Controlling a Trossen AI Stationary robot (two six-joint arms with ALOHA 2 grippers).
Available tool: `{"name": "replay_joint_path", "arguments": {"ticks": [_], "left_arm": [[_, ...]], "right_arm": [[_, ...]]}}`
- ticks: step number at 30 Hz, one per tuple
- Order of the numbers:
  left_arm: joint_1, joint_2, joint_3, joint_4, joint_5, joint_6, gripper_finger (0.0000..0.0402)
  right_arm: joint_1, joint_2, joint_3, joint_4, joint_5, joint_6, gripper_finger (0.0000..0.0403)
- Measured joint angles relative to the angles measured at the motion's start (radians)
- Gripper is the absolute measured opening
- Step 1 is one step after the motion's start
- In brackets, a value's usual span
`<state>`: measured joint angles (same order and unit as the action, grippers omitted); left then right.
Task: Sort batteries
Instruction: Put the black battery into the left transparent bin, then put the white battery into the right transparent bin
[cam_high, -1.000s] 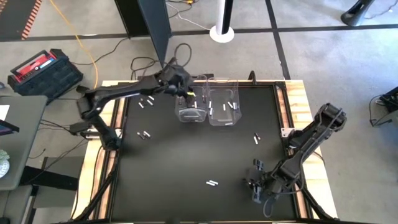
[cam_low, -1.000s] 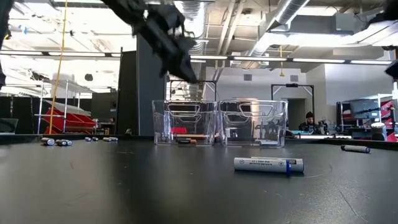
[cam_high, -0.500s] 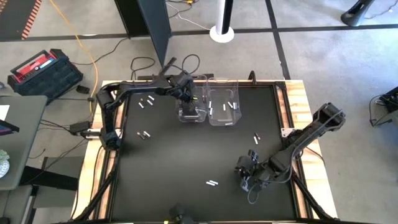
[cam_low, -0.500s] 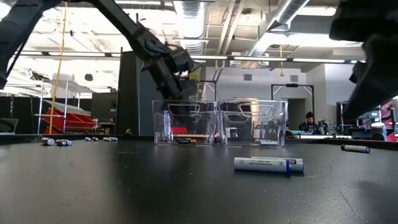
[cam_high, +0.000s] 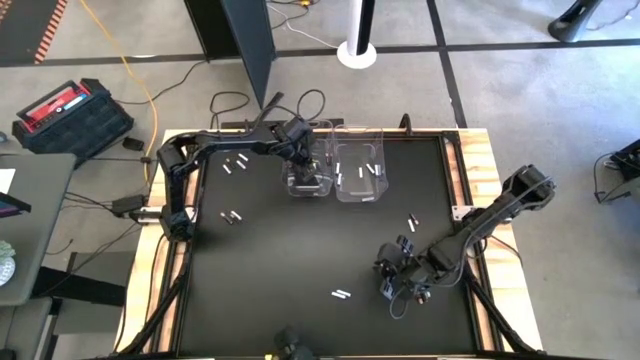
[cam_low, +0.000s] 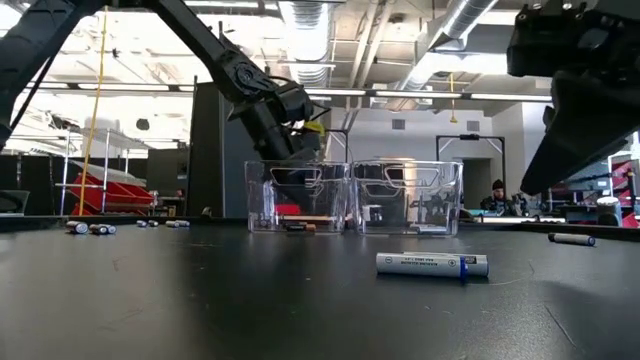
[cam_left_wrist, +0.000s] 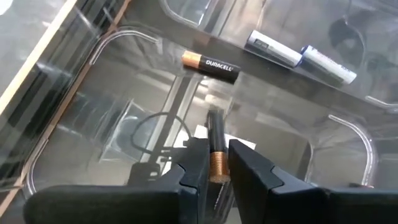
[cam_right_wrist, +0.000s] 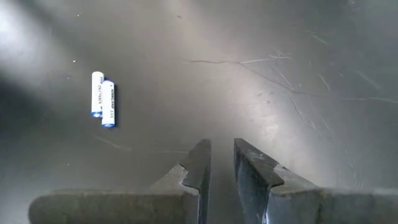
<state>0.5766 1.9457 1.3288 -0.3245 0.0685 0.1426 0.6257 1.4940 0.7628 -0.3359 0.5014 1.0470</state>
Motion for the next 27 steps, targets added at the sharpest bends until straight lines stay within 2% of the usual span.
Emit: {"name": "replay_joint_path", "arguments": {"ticks": [10,15,23,27], "left_arm": [[0.0,-0.003,0.0,0.008,-0.003,0.053,0.0082],[0.0,-0.034,0.056,-0.035,-0.009,0.045,0.0082],[-0.029,-0.08,0.23,-0.243,-0.009,-0.083,0.0082],[-0.087,-0.15,0.255,-0.31,-0.01,-0.114,0.0082]], "right_arm": [[0.0,0.0,0.0,0.0,0.0,0.0,0.0088],[0.0,0.0,0.0,-0.001,-0.001,0.0,0.0088],[0.001,0.0,0.0,0.0,-0.001,0.0,0.0088],[0.002,0.0,0.0,0.0,-0.005,0.001,0.0088]]}}
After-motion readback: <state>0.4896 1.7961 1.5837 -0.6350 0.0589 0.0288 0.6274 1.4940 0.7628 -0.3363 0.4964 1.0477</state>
